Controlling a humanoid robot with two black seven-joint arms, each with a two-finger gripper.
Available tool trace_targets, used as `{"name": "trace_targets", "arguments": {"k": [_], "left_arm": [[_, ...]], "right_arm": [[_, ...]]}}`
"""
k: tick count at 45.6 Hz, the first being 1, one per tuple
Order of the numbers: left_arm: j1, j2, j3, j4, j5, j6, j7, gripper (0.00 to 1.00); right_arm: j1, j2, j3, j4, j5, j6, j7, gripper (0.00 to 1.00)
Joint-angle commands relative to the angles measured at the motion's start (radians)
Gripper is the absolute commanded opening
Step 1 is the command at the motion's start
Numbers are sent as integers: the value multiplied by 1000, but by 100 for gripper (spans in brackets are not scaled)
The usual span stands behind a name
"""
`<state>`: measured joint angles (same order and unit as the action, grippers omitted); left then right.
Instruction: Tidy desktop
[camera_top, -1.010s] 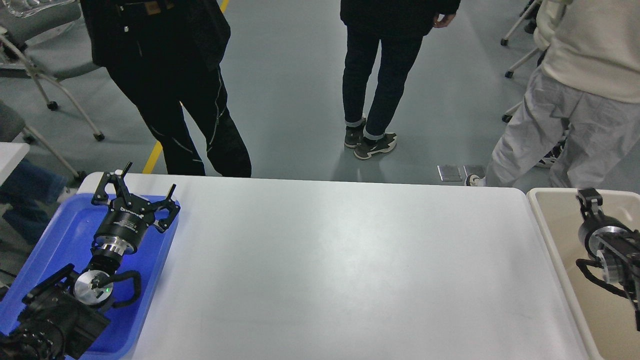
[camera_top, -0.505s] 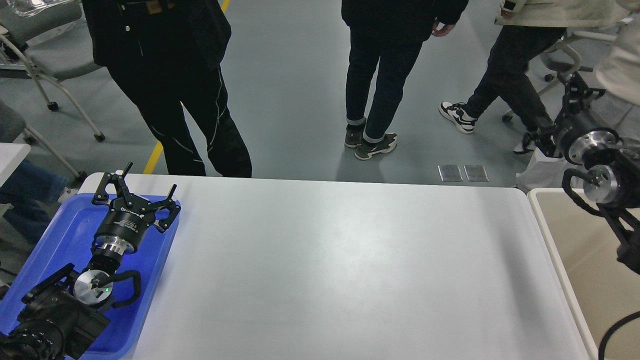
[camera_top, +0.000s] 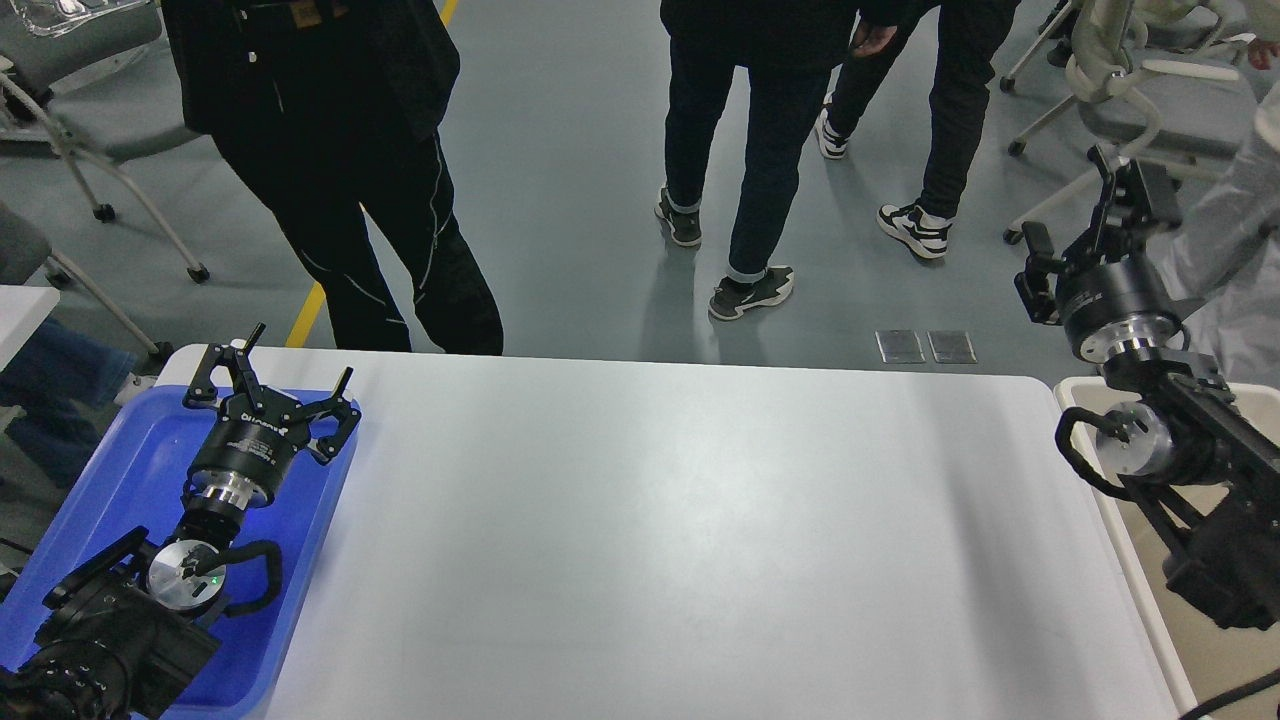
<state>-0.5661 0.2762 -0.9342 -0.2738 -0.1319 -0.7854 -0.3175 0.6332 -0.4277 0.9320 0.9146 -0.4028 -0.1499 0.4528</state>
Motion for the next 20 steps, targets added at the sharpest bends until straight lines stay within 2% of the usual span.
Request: {"name": "trace_targets", "arguments": {"k": [1, 6, 20], "left_arm": [[0, 0, 0, 1, 0, 0, 0, 100], [0, 0, 0, 1, 0, 0, 0, 100], [0, 0, 0, 1, 0, 0, 0, 100]], "right_arm": [[-112, 95, -12, -11, -2, 1, 49, 100], [-136, 141, -10, -28, -2, 1, 49, 100], [-145, 161, 7, -26, 1, 1, 49, 100]]}}
